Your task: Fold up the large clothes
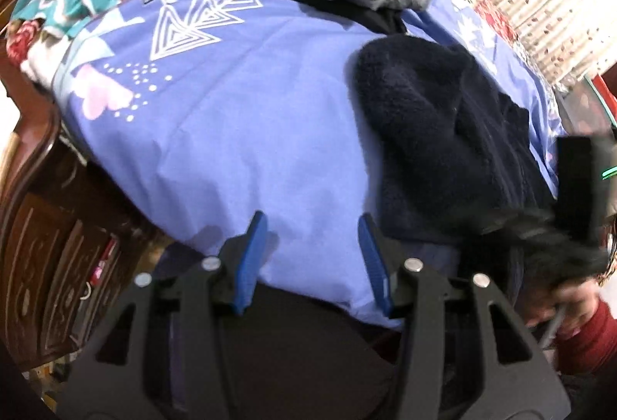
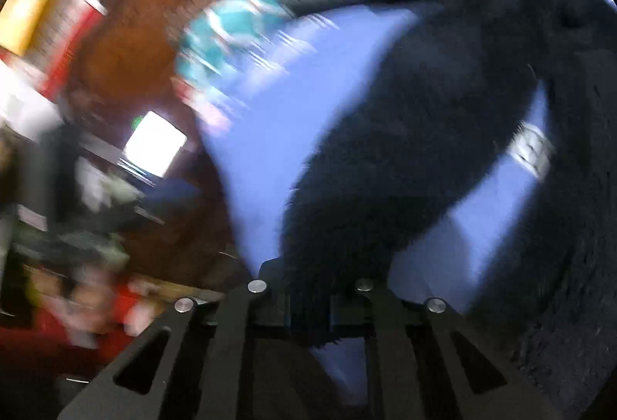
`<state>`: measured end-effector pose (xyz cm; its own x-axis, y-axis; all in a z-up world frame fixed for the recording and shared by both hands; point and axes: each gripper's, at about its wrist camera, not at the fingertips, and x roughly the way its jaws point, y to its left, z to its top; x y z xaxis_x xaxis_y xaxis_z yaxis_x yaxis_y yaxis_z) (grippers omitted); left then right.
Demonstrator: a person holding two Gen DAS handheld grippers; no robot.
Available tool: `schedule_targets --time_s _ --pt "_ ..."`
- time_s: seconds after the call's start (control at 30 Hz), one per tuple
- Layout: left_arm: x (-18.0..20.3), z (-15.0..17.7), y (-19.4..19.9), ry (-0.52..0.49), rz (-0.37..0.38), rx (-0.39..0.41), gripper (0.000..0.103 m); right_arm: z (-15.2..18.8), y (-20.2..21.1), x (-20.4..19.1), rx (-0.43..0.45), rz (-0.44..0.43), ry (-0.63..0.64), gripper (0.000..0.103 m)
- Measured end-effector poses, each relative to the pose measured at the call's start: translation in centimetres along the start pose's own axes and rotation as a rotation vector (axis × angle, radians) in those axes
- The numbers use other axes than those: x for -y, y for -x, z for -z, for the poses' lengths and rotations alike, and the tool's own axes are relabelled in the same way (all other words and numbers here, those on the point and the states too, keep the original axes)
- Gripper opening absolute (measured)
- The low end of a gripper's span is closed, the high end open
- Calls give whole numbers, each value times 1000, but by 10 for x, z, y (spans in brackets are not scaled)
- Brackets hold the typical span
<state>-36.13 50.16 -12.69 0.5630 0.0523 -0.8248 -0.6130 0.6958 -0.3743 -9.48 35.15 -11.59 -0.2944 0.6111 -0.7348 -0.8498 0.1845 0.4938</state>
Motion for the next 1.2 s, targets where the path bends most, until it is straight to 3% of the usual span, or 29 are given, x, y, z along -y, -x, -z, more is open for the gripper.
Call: schedule_targets --time_s 0.07,0.13,0.23,0.33,0.47,0.53,0.6,0.7,0.73,0.87,1.1,1.17,1.2 --pt "-3 -6 0 3 0 7 47 -20 45 -13 28 -41 85 38" --pt "-2 -12 0 1 0 15 47 -35 91 -21 35 -4 188 38" --pt "8 -24 -5 -9 11 24 47 -53 168 -6 -9 225 315 38" --pt "29 -36 -12 -39 28 32 47 -54 229 27 -102 449 355 38" --pt "70 -56 -27 -109 44 27 47 -15 280 94 -305 734 412 38" --pt "97 -69 -34 -154 59 31 47 11 290 125 -381 744 352 38" --pt "130 -84 -44 -213 77 38 47 43 298 146 -347 656 280 38" --pt "174 -105 -64 -307 83 37 53 77 285 160 -328 603 257 38" --pt "193 -116 -77 -339 80 35 55 88 277 172 -328 617 228 38" --pt "254 -146 -129 -446 49 -5 56 68 276 196 -313 753 149 38" --pt "323 -195 -186 -494 -41 32 57 8 357 182 -56 999 232 38" --pt "330 -201 -207 -458 -77 10 57 10 358 213 -24 1002 181 47" --pt "331 -202 -214 -444 -84 1 57 18 349 242 -48 1017 142 61"
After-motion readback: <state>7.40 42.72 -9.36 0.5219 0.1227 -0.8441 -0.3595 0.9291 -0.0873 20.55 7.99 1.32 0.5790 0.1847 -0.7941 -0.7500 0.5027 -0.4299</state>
